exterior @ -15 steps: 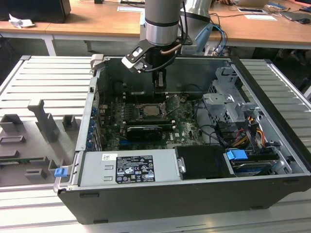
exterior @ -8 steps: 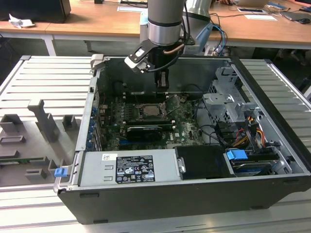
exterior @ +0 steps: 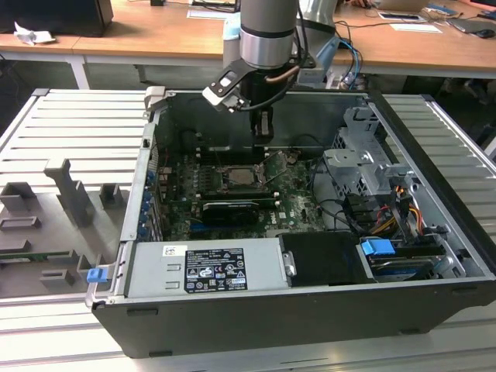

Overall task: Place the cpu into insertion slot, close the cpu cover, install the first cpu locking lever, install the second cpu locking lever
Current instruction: 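Close the cpu cover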

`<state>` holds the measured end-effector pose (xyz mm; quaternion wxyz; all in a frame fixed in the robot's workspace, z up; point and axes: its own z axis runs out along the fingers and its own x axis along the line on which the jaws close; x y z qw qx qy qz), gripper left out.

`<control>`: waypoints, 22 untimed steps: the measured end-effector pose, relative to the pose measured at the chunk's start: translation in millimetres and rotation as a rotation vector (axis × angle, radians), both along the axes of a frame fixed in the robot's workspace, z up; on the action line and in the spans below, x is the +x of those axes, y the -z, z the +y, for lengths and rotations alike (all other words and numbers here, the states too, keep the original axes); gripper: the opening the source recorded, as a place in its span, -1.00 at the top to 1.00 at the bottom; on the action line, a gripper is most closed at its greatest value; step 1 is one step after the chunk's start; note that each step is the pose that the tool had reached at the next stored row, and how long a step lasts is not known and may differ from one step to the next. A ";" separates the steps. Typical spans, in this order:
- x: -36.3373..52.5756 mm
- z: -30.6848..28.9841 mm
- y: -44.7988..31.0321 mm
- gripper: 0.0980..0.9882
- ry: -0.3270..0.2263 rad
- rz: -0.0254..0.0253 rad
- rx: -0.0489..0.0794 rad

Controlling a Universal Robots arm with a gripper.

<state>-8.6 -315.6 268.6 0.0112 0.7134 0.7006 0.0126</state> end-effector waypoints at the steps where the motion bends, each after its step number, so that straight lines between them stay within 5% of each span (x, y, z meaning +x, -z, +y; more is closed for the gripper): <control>1: 3.0 0.0 0.0 0.98 0.000 0.0000 0.000; 7: 7.5 0.0 -0.9 0.98 0.000 0.0001 0.000; 13: 8.7 0.0 -11.0 0.98 -0.001 0.0000 0.000; 22: 30.8 0.0 -5.3 0.98 -0.043 0.0003 0.000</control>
